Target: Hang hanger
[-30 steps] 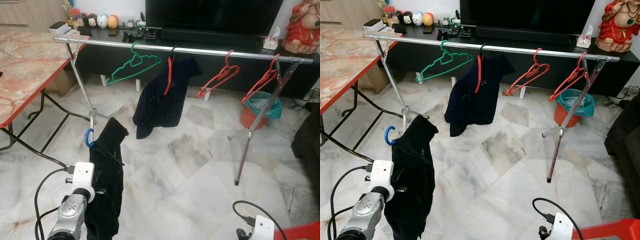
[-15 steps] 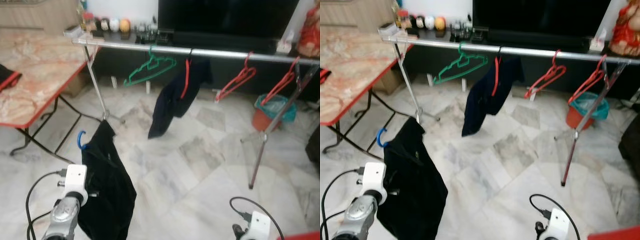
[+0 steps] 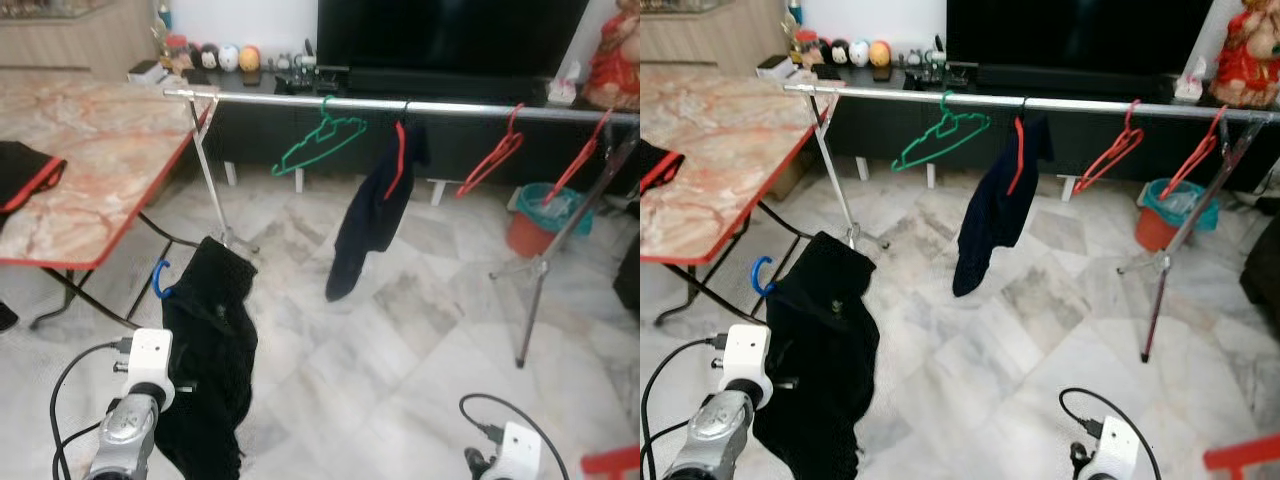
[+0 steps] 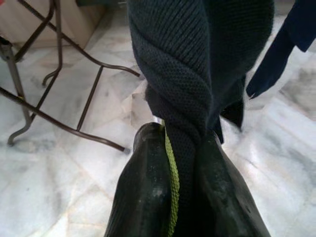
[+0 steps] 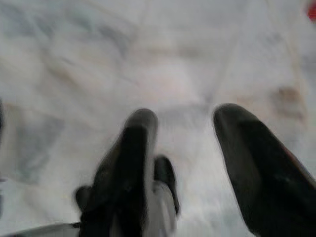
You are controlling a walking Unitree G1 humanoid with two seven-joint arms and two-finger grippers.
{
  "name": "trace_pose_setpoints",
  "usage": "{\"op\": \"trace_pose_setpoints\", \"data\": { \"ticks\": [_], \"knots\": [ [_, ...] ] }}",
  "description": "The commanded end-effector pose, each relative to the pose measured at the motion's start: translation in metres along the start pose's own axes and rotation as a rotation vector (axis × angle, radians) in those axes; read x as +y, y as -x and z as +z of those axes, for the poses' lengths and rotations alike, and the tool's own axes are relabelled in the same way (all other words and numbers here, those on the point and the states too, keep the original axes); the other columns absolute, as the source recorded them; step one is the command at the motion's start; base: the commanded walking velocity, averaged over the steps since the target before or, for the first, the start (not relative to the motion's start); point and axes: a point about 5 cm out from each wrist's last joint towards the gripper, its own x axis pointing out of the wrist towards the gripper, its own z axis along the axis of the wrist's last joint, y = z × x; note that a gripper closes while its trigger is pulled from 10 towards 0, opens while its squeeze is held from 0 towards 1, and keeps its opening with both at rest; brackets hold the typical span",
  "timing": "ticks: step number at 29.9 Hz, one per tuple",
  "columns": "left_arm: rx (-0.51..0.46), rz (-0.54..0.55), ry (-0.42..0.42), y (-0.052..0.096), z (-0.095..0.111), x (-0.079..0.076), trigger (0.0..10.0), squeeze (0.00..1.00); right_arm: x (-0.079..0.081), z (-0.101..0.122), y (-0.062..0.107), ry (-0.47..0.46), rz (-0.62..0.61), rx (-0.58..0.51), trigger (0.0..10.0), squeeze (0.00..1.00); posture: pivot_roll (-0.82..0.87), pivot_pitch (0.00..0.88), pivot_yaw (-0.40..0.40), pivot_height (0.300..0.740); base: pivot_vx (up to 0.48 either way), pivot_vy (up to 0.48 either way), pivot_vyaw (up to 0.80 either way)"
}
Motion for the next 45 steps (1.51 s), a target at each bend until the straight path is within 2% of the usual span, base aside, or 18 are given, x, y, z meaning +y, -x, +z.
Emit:
{"op": "trace_pose_setpoints", "data": {
  "ticks": [1,6,12,14,19,23,24,31,37,39,45],
  "knots": [
    [-0.047,0.017,-0.004,-0.003,0.01,0.006,10.0,0.0,0.007,0.007,-0.002,-0.006,0.022,-0.026,10.0,0.0,0.05,0.0,-0.012,0.74,0.0,0.39,0.0],
    [-0.066,0.005,-0.016,-0.003,0.013,0.005,10.0,0.0,0.012,0.018,-0.003,0.007,0.047,-0.081,10.0,0.0,0.05,0.0,-0.012,0.74,0.0,0.0,0.0],
    [-0.12,-0.023,-0.019,-0.001,0.02,0.0,10.0,0.0,0.014,0.042,-0.003,0.034,0.097,-0.21,10.0,0.0,0.05,0.0,-0.012,0.74,0.0,0.0,0.0],
    [-0.134,-0.034,-0.021,0.0,0.022,-0.003,10.0,0.0,0.019,0.05,-0.004,0.034,0.11,-0.245,10.0,0.0,0.05,0.0,-0.012,0.74,0.0,0.0,0.0],
    [-0.172,-0.077,-0.026,0.002,0.029,-0.013,10.0,0.0,0.029,0.085,0.0,0.047,0.138,-0.436,10.0,0.0,0.04,0.0,-0.008,0.74,0.0,0.0,0.0],
    [-0.203,-0.128,-0.05,0.006,0.035,-0.021,10.0,0.0,0.036,0.109,0.008,0.043,0.164,-0.58,10.0,0.0,0.03,0.0,-0.004,0.74,0.0,0.0,0.0],
    [-0.222,-0.153,-0.05,0.009,0.039,-0.024,10.0,0.0,0.039,0.119,0.014,0.06,0.176,-0.649,10.0,0.0,0.03,0.0,-0.001,0.74,0.0,0.0,0.0],
    [-0.265,-0.189,-0.059,0.019,0.052,-0.027,10.0,0.0,0.063,0.15,0.04,0.124,0.27,-0.836,10.0,0.0,0.03,0.0,0.0,0.74,0.0,0.0,0.0],
    [-0.27,-0.187,-0.06,0.019,0.055,-0.028,10.0,0.0,0.077,0.174,0.052,0.155,0.326,-0.901,10.0,0.0,0.03,0.0,-0.006,0.74,0.0,0.0,0.0],
    [-0.264,-0.189,-0.054,0.022,0.059,-0.03,10.0,0.0,0.08,0.183,0.061,0.132,0.325,-0.916,10.0,0.0,0.03,0.0,-0.009,0.74,0.0,0.0,0.0],
    [-0.264,-0.194,-0.054,0.023,0.061,-0.034,10.0,0.0,0.099,0.182,0.068,0.167,0.392,-0.907,10.0,0.0,0.04,0.0,-0.017,0.74,-0.162,0.0,0.0]
  ]
}}
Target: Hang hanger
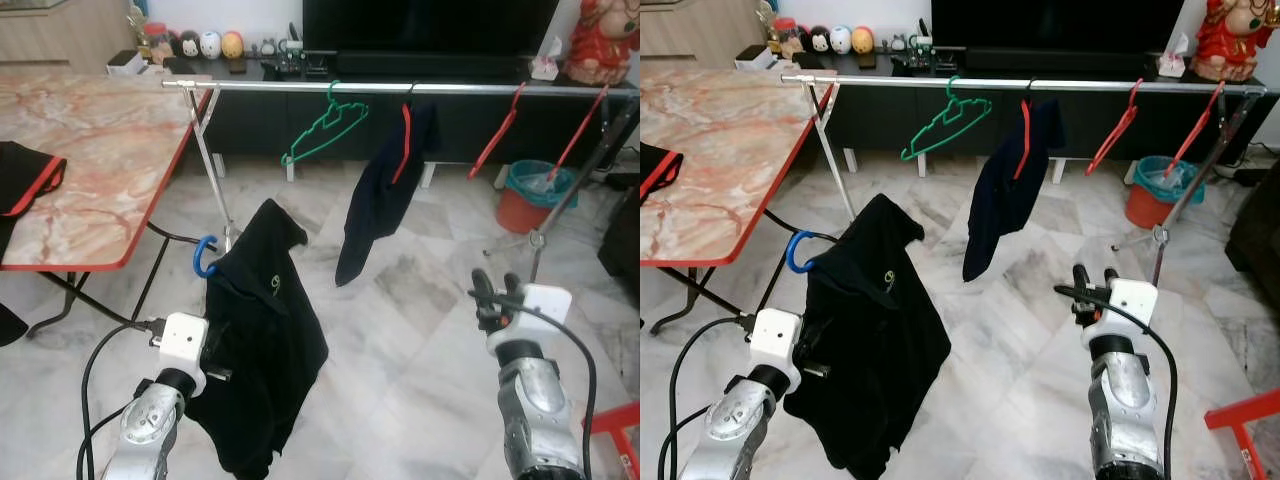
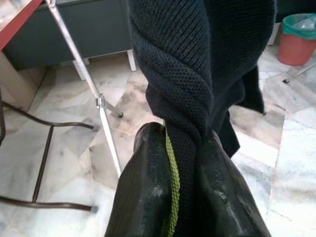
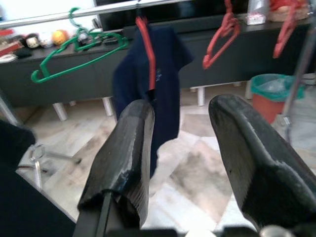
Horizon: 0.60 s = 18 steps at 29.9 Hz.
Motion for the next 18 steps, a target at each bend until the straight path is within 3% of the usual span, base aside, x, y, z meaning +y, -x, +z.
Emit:
{"op": "trace_pose_setpoints", "data": {
  "ticks": [1,13,18],
  "knots": [
    [-0.039,0.007,0.004,-0.001,0.009,0.0,10.0,0.0,0.005,-0.002,0.002,-0.002,0.016,0.025,10.0,0.0,0.04,0.0,-0.018,0.74,-0.244,0.0,0.0],
    [-0.037,0.022,0.01,-0.001,0.014,0.003,10.0,0.0,0.006,0.007,0.0,-0.035,-0.011,0.039,10.0,0.0,0.03,0.0,-0.017,0.74,-0.245,0.0,0.0],
    [-0.035,0.027,0.008,0.0,0.014,0.004,10.0,0.0,0.011,0.008,-0.002,-0.036,0.007,0.05,10.0,0.0,0.03,0.0,-0.019,0.74,-0.259,0.0,-0.73]
  ]
}}
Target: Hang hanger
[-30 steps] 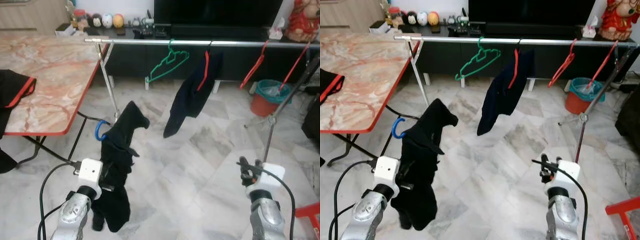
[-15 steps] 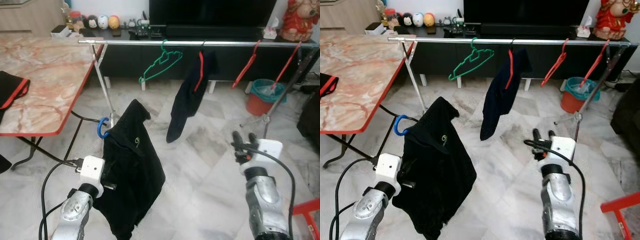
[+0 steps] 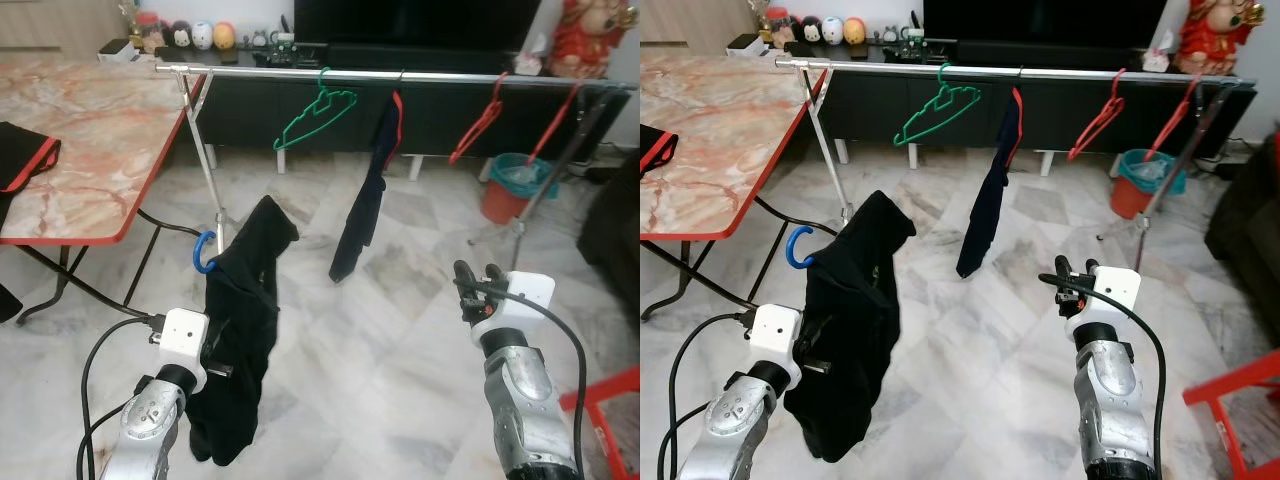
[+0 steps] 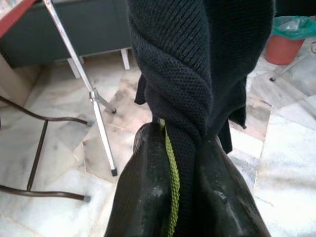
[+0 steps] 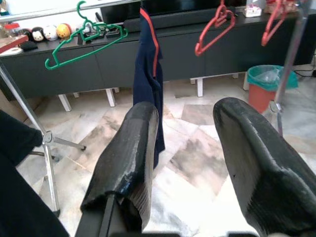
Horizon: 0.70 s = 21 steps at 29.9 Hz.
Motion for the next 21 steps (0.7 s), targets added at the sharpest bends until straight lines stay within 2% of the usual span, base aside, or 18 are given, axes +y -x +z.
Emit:
{"op": "trace_pose_setpoints", "data": {
  "ticks": [1,10,21],
  "knots": [
    [-0.045,0.009,0.005,0.0,0.01,0.001,10.0,0.0,0.004,0.008,-0.004,0.001,0.015,-0.021,10.0,0.0,0.04,0.0,-0.022,0.74,-0.259,0.0,0.0],
    [-0.043,0.009,0.006,0.0,0.012,0.002,10.0,0.0,0.009,0.016,-0.008,-0.001,0.036,-0.028,10.0,0.0,0.04,0.0,-0.026,0.74,-0.26,0.0,0.0],
    [-0.036,-0.062,0.007,0.001,0.015,-0.004,10.0,0.0,0.018,0.015,-0.006,0.047,0.097,0.002,10.0,0.0,0.04,0.0,-0.023,0.74,-0.264,0.0,0.0]
  ]
}}
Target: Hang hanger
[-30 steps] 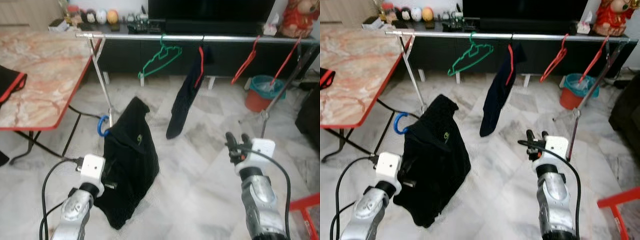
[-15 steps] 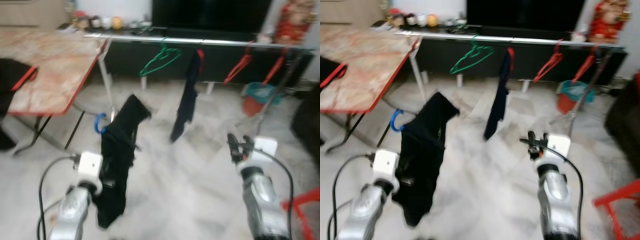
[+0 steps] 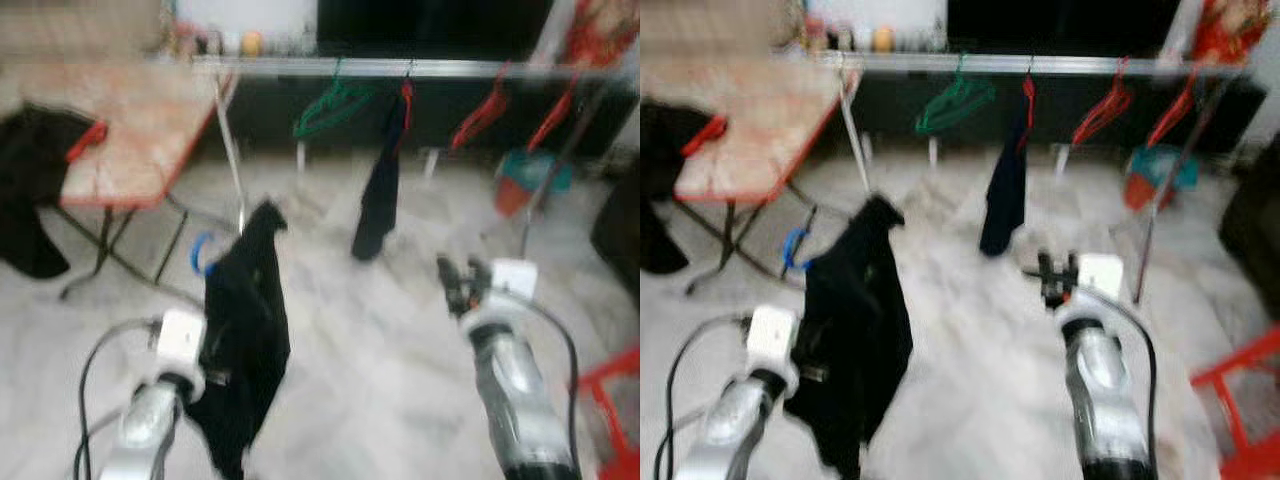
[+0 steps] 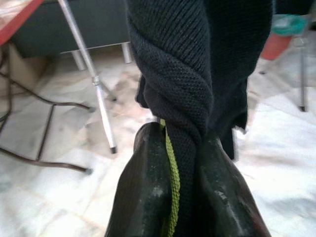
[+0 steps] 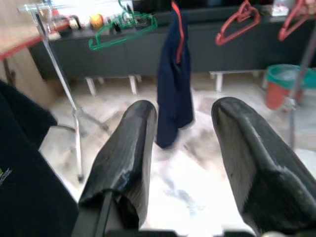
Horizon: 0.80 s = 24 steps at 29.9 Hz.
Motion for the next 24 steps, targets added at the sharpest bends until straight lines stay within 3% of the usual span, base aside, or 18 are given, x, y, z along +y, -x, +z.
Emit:
{"op": "trace_pose_setpoints", "data": {
  "ticks": [1,9,13,15,18,19,24],
  "knots": [
    [-0.046,-0.002,-0.014,-0.003,0.012,0.004,10.0,0.0,0.008,0.004,-0.001,0.018,0.035,-0.009,10.0,0.0,0.03,0.0,-0.021,0.74,-0.266,0.0,0.0],
    [-0.042,-0.041,-0.026,-0.005,0.016,-0.002,10.0,0.0,0.029,0.002,0.001,0.048,0.194,0.022,10.0,0.0,0.04,0.0,-0.023,0.74,-0.1,0.0,0.0],
    [-0.053,-0.081,-0.026,-0.008,0.024,-0.007,10.0,0.0,0.037,-0.001,0.004,0.063,0.314,0.054,10.0,0.0,0.05,0.0,-0.029,0.74,0.0,0.0,0.0],
    [-0.063,-0.126,-0.027,-0.011,0.031,-0.011,10.0,0.0,0.048,0.0,0.008,0.092,0.461,0.071,10.0,0.0,0.05,0.0,-0.033,0.74,0.0,0.0,0.0],
    [-0.065,-0.151,-0.025,-0.013,0.035,-0.014,10.0,0.0,0.052,-0.001,0.01,0.115,0.528,0.081,10.0,0.0,0.05,0.0,-0.037,0.74,0.0,0.0,0.0],
    [-0.073,-0.202,-0.024,-0.016,0.042,-0.02,10.0,0.0,0.056,-0.004,0.013,0.133,0.599,0.095,10.0,0.0,0.05,0.0,-0.045,0.74,0.0,0.0,0.0],
    [-0.063,-0.323,-0.05,-0.019,0.054,-0.033,10.0,0.0,0.061,-0.009,0.015,0.142,0.718,0.131,10.0,0.0,0.07,0.0,-0.067,0.74,0.0,0.0,0.0]
  ]
}}
